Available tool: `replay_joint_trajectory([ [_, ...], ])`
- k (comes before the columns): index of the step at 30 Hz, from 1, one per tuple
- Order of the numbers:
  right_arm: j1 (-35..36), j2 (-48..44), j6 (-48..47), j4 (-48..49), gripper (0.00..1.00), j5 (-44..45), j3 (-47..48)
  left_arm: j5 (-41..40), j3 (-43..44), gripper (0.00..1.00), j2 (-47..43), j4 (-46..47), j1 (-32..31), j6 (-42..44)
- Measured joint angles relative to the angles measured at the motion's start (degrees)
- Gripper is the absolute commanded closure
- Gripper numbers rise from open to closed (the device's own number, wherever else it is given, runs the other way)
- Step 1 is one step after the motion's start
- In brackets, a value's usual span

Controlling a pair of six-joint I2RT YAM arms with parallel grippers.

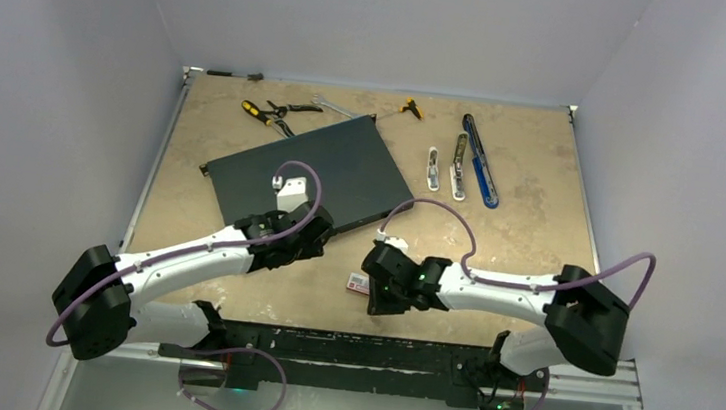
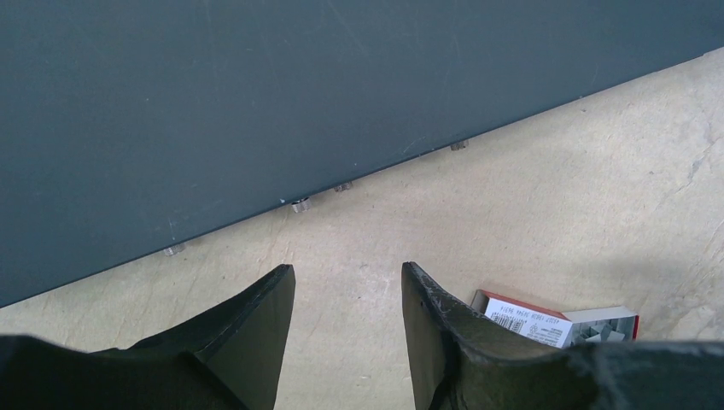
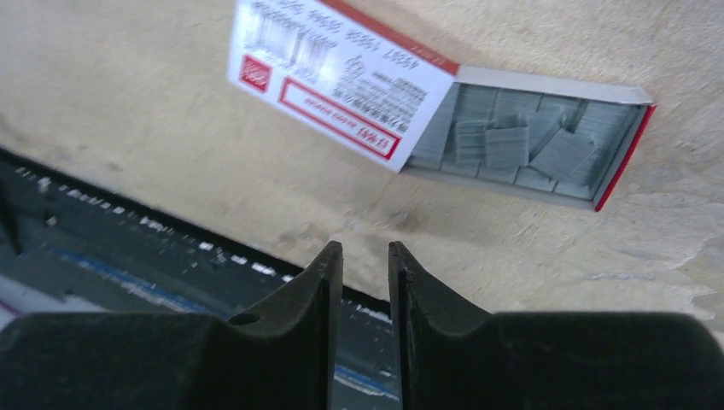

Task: Unload the staples from the stapler
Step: Close the staple box at the center of the board.

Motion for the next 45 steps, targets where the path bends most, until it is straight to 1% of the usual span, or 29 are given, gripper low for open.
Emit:
replay_joint_trajectory([
  [3, 0.2, 3.0, 0.9, -0.6, 0.67, 2.1, 0.6, 0.0, 0.0, 0.52, 0.0, 0.0, 0.2, 0.0],
  [7, 0.2, 4.6, 1.3, -0.9, 0.64, 4.0, 1.5, 0.0, 0.0, 0.52, 0.0, 0.0, 0.2, 0.0],
  [21, 0.2, 7.8, 2.3, -0.8, 0.67, 5.9, 3.9, 0.0, -0.1, 0.53, 0.0, 0.2, 0.3, 0.0],
  [28, 0.2, 10.2, 2.6, -2.1, 0.67, 10.1, 6.6, 0.0, -0.1, 0.53, 0.0, 0.3, 0.6, 0.3],
  [35, 0.0, 11.8, 1.5, -4.0, 0.65, 14.6, 8.5, 0.0, -0.1, 0.52, 0.0, 0.5, 0.6, 0.5],
  [38, -0.6, 11.7, -0.1, -3.8, 0.62, 14.8, 8.5, 0.0, -0.1, 0.51, 0.0, 0.9, 0.6, 1.3],
  [40, -1.0, 11.1, -1.7, -3.3, 0.58, 14.4, 8.4, 0.0, -0.1, 0.51, 0.0, 1.3, 0.6, 2.0],
  [43, -1.4, 8.2, -5.1, -2.1, 0.47, 13.2, 8.1, 0.0, -0.1, 0.5, 0.0, 2.1, 1.0, 3.0],
  [45, -1.8, 4.7, -7.7, -1.9, 0.38, 12.1, 7.6, 0.1, -0.1, 0.47, 0.0, 3.2, 1.3, 3.6],
])
